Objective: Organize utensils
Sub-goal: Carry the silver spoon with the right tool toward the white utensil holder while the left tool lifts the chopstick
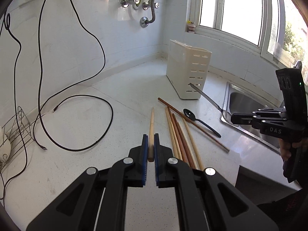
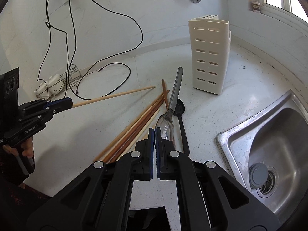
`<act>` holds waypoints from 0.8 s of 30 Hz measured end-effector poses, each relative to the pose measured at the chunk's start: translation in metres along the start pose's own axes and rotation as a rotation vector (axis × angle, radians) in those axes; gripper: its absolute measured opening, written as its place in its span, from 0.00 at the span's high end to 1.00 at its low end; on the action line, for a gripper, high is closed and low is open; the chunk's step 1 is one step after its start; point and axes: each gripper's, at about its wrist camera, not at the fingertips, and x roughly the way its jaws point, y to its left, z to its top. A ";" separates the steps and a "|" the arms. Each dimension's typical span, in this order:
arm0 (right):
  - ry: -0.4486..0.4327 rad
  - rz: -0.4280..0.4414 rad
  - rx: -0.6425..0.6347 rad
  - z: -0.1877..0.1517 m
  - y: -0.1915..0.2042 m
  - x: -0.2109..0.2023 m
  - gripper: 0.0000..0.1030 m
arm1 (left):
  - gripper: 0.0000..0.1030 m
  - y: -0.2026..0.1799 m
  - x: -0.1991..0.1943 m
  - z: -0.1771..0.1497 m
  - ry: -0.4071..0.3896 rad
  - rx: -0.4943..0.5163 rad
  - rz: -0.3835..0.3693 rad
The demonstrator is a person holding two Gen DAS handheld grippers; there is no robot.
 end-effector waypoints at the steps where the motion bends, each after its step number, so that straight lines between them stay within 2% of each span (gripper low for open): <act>1: -0.009 0.002 0.002 0.001 0.000 -0.003 0.98 | 0.95 0.000 -0.002 0.003 -0.012 -0.005 -0.001; 4: -0.031 0.017 0.019 0.004 0.000 -0.013 0.98 | 0.95 -0.003 -0.004 0.013 -0.036 -0.002 0.004; 14: -0.024 0.065 0.095 0.008 -0.008 -0.020 0.98 | 0.95 -0.020 -0.005 0.051 -0.121 0.006 -0.009; 21: -0.053 -0.002 0.068 0.034 -0.022 -0.040 0.98 | 0.95 -0.028 0.004 0.074 -0.160 0.006 0.002; 24: -0.060 0.025 0.092 0.051 -0.031 -0.054 0.98 | 0.95 -0.026 0.006 0.086 -0.181 -0.018 0.001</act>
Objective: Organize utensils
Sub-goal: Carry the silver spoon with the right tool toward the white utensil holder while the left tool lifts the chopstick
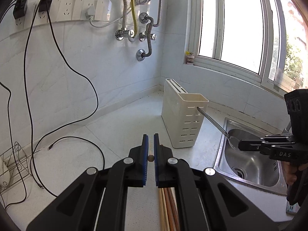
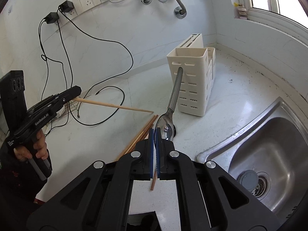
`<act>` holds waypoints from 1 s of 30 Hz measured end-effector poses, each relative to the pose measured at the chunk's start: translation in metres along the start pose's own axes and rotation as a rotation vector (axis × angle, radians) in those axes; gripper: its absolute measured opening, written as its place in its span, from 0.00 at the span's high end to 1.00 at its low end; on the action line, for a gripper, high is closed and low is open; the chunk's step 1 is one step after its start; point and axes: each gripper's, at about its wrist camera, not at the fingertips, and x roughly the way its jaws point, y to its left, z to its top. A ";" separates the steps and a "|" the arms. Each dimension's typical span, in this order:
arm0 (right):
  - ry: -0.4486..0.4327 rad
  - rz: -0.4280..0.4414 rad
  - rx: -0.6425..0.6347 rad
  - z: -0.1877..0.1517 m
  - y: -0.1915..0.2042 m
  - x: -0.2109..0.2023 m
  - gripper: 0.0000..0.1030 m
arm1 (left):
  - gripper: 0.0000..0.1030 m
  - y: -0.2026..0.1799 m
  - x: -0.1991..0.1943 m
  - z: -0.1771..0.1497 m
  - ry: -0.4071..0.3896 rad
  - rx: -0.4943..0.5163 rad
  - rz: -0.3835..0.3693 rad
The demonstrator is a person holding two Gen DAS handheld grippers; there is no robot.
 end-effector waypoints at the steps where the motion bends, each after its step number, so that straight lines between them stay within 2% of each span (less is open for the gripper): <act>1: 0.002 0.011 0.011 0.007 -0.002 -0.004 0.98 | 0.95 0.000 0.002 0.003 -0.005 -0.006 0.002; 10: 0.022 0.080 0.066 0.047 -0.007 -0.022 0.98 | 0.95 -0.002 0.007 0.018 -0.036 -0.012 0.011; 23: -0.068 0.084 0.071 0.074 -0.013 -0.032 0.98 | 0.95 0.002 0.013 0.030 -0.056 -0.035 0.030; 25: -0.062 0.113 0.092 0.077 -0.016 -0.031 0.98 | 0.95 0.001 0.011 0.034 -0.068 -0.033 0.029; 28: -0.046 0.110 0.105 0.083 -0.021 -0.029 0.98 | 0.95 -0.001 0.008 0.042 -0.086 -0.023 0.025; 30: 0.001 0.096 0.160 0.090 -0.030 -0.022 0.98 | 0.95 -0.001 0.009 0.047 -0.091 -0.017 0.024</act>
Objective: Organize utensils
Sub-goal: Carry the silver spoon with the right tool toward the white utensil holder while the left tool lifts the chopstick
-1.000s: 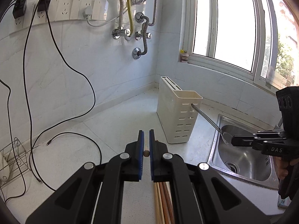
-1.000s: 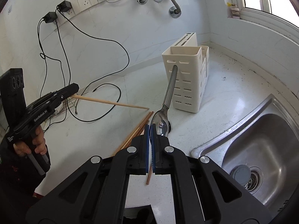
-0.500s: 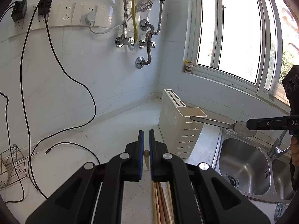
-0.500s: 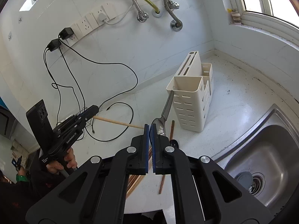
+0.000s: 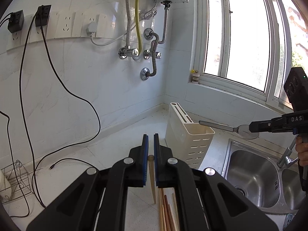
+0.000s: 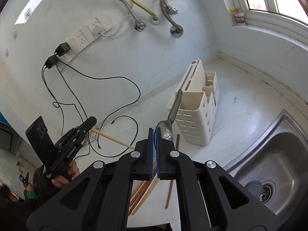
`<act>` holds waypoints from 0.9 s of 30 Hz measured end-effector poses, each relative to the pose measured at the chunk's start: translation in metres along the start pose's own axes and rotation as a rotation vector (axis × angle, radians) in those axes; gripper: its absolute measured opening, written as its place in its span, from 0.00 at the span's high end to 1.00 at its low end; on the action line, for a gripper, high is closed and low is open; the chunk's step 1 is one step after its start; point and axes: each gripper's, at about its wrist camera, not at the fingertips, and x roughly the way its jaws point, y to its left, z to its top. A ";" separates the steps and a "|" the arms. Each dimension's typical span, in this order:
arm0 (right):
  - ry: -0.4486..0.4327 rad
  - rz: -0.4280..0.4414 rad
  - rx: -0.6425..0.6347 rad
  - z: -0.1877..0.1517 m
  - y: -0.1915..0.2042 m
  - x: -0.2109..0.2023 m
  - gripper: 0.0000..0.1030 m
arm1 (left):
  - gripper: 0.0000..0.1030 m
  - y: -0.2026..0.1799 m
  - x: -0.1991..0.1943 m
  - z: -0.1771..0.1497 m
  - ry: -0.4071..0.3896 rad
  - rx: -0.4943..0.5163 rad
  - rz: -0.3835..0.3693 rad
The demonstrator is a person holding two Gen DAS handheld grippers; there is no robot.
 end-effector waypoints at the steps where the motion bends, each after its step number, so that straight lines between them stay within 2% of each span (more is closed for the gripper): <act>1: 0.023 0.003 0.039 0.005 -0.006 0.003 0.98 | 0.95 0.000 0.001 0.002 -0.002 0.001 -0.002; 5: 0.082 0.027 0.157 0.021 -0.026 0.012 0.98 | 0.95 -0.001 0.004 0.011 -0.011 0.000 -0.012; 13: 0.143 0.055 0.236 0.049 -0.040 0.028 0.98 | 0.95 -0.006 0.005 0.039 -0.046 0.006 -0.032; 22: 0.164 0.032 0.249 0.083 -0.063 0.060 0.97 | 0.95 -0.029 0.004 0.104 -0.138 0.045 -0.042; 27: 0.192 0.035 0.245 0.093 -0.074 0.081 0.97 | 0.95 -0.039 0.004 0.126 -0.184 0.043 -0.054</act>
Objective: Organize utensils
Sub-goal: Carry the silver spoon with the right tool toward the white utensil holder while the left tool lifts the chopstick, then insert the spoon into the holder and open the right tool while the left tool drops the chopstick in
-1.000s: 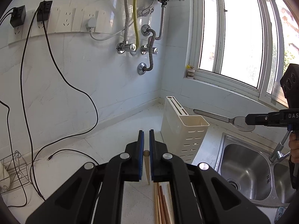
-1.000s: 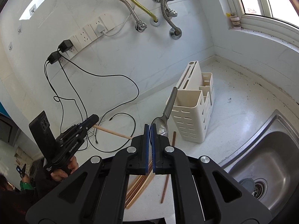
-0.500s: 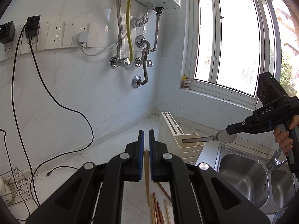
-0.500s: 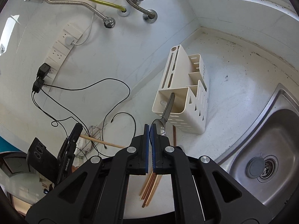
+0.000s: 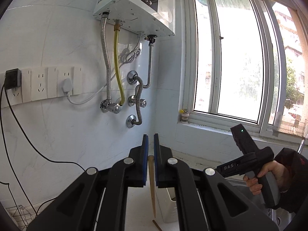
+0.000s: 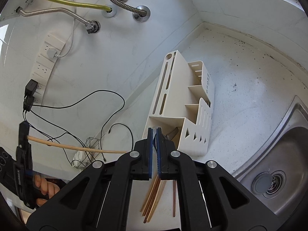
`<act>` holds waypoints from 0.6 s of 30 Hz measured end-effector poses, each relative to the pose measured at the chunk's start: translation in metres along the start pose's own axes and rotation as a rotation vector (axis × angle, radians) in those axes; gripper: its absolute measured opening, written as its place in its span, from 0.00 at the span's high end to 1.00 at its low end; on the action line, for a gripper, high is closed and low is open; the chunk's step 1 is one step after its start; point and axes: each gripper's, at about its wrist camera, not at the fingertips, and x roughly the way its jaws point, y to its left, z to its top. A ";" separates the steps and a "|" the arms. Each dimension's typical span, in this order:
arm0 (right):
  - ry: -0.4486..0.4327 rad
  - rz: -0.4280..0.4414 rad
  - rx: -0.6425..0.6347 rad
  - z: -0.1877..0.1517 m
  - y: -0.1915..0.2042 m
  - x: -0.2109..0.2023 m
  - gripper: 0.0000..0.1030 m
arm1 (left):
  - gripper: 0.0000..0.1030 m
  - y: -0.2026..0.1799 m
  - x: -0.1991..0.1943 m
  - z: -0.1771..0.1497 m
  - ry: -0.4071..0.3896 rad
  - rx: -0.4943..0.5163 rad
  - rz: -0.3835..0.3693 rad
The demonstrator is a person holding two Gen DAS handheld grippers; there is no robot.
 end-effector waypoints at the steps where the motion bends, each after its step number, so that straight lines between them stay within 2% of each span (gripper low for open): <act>1: 0.000 -0.011 -0.006 0.002 -0.001 0.003 0.96 | 0.95 -0.001 0.001 0.004 -0.007 -0.005 -0.005; 7: 0.008 -0.053 -0.023 0.007 -0.004 0.015 0.96 | 0.95 0.001 0.007 0.028 -0.046 -0.062 -0.077; 14: 0.025 -0.113 -0.032 0.009 -0.006 0.024 0.96 | 0.95 -0.006 0.027 0.045 -0.073 -0.028 -0.142; 18: 0.022 -0.117 -0.022 0.012 -0.008 0.027 0.96 | 0.95 -0.013 0.046 0.048 -0.071 -0.015 -0.172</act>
